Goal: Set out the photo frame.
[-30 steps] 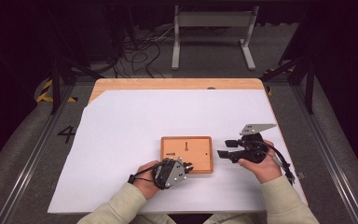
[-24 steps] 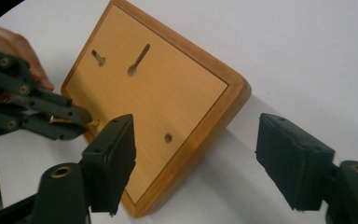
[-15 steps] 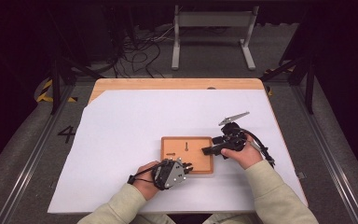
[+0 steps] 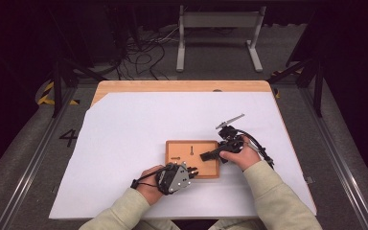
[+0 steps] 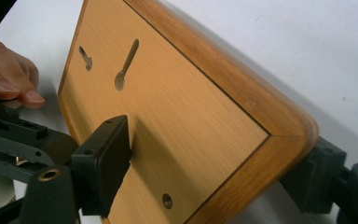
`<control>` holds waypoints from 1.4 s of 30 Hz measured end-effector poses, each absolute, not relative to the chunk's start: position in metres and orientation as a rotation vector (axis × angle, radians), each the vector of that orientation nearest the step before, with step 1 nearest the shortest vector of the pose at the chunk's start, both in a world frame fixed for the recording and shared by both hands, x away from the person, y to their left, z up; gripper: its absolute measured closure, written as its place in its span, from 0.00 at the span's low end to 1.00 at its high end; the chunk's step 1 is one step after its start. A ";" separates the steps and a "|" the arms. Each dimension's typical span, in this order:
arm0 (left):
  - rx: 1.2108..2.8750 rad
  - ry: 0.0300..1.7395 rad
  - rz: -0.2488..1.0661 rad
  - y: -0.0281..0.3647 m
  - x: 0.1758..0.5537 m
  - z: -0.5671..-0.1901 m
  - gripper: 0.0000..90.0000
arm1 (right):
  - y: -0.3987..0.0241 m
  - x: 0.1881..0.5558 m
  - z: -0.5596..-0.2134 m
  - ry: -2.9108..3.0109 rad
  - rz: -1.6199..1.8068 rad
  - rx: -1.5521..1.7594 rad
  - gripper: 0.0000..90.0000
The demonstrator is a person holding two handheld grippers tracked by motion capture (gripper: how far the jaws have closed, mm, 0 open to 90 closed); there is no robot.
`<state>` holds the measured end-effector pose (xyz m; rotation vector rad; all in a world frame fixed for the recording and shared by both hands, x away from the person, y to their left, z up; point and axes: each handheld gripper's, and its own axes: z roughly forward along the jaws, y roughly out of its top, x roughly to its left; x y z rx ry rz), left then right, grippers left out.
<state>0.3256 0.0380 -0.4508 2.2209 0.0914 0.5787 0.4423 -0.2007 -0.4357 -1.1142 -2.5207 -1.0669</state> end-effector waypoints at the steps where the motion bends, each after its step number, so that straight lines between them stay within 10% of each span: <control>1: 2.219 0.084 0.583 0.038 0.326 -0.451 0.93 | -0.201 0.443 -0.435 -2.514 -1.066 -1.113 0.29; 27: 2.244 0.067 0.509 0.038 0.322 -0.447 0.86 | -0.224 0.437 -0.421 -2.404 -1.094 -1.073 0.60; 32: 2.185 0.111 0.375 0.050 0.325 -0.430 0.61 | -0.226 0.432 -0.417 -2.448 -1.109 -1.034 0.61; 42: 2.020 0.337 0.395 0.107 0.336 -0.400 0.52 | -0.225 0.414 -0.409 -2.571 -1.150 -0.977 0.62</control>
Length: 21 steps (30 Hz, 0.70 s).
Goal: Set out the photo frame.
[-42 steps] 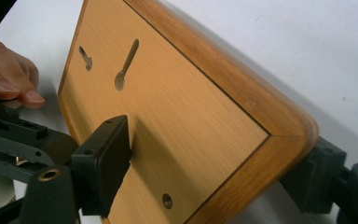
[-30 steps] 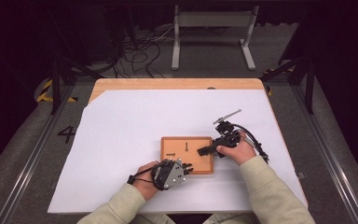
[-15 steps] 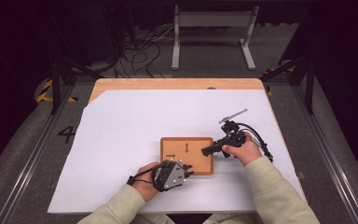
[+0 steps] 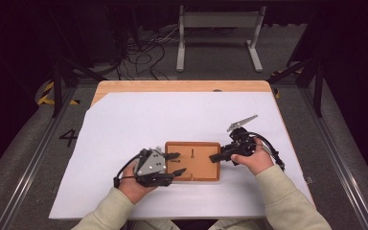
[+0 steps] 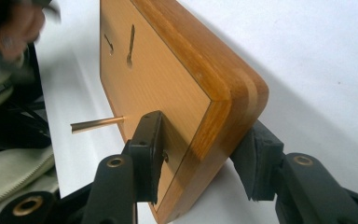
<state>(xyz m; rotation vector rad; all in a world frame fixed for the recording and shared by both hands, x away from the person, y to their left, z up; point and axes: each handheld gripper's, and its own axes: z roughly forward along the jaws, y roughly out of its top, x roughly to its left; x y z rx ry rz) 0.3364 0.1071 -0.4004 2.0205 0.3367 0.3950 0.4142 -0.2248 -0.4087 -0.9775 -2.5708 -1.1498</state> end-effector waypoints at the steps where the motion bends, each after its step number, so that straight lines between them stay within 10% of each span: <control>1: 1.998 0.361 0.398 0.114 0.338 -0.399 0.52 | -0.225 0.412 -0.408 -2.588 -1.159 -0.968 0.62; 21: 1.920 0.570 0.446 0.161 0.359 -0.404 0.51 | -0.218 0.341 -0.390 -3.073 -1.255 -0.536 0.69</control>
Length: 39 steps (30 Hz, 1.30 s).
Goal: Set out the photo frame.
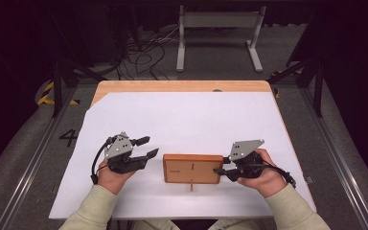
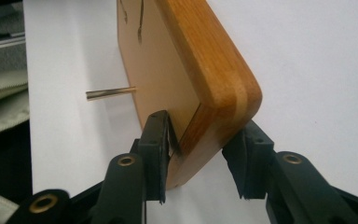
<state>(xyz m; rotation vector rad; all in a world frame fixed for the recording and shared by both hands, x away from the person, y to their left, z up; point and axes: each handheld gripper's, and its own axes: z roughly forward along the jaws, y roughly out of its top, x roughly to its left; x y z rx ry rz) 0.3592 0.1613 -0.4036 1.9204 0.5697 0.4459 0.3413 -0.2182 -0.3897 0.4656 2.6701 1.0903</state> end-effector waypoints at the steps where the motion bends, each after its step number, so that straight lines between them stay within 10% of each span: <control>1: 1.921 0.573 0.443 0.161 0.359 -0.404 0.51 | -0.218 0.339 -0.390 2.668 1.087 0.449 0.69; 39: 1.935 0.651 0.370 0.166 0.370 -0.416 0.50 | -0.235 0.294 -0.407 2.695 1.057 0.404 0.66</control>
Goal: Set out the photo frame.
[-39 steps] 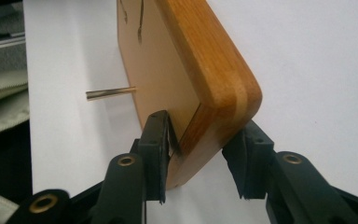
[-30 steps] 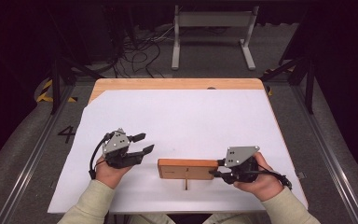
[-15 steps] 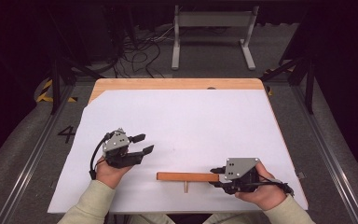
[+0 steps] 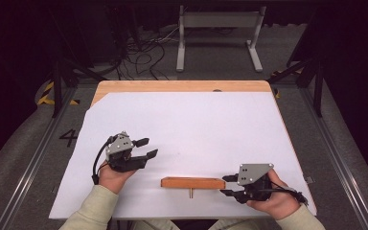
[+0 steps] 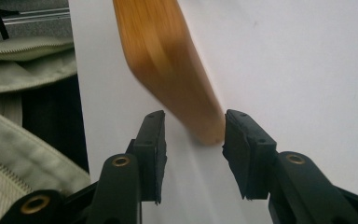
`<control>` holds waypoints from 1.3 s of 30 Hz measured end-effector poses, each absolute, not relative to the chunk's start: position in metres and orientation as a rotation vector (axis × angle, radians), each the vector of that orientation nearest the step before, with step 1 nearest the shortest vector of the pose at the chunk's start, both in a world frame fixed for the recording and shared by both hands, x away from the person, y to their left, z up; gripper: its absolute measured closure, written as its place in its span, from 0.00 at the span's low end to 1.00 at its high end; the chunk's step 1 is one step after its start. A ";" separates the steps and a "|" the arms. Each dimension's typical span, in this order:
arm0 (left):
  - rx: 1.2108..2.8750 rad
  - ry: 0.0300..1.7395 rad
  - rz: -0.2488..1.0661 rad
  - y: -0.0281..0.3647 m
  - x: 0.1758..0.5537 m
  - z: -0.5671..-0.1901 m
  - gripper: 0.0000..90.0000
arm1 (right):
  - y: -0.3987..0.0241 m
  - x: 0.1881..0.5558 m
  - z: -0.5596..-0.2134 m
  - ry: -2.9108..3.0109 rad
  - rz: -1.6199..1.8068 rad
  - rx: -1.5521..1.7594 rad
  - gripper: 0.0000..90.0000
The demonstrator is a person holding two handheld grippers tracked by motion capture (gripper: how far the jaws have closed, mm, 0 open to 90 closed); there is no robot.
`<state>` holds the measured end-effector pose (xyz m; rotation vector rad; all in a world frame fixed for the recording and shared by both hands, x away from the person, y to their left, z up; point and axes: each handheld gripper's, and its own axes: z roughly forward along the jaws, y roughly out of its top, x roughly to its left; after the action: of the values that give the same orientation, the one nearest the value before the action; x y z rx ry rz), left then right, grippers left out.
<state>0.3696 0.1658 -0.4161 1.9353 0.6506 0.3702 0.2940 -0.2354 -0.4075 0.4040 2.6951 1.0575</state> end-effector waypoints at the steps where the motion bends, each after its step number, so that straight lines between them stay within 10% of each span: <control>1: 1.934 0.650 0.372 0.166 0.370 -0.416 0.50 | -0.238 0.294 -0.410 2.705 1.050 0.431 0.68; 4: 1.934 0.660 0.366 0.165 0.370 -0.417 0.50 | -0.241 0.292 -0.419 2.761 1.047 0.487 0.89; 10: 1.947 0.654 0.365 0.162 0.371 -0.417 0.50 | -0.229 0.293 -0.434 2.791 1.038 0.469 0.99; 39: 1.939 0.690 0.353 0.171 0.371 -0.422 0.51 | -0.202 0.394 -0.444 2.662 1.134 0.796 1.00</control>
<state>0.3714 0.1712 -0.4217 1.9387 0.6898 0.3532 0.3942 -0.2023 -0.4442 0.7959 2.6620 1.1341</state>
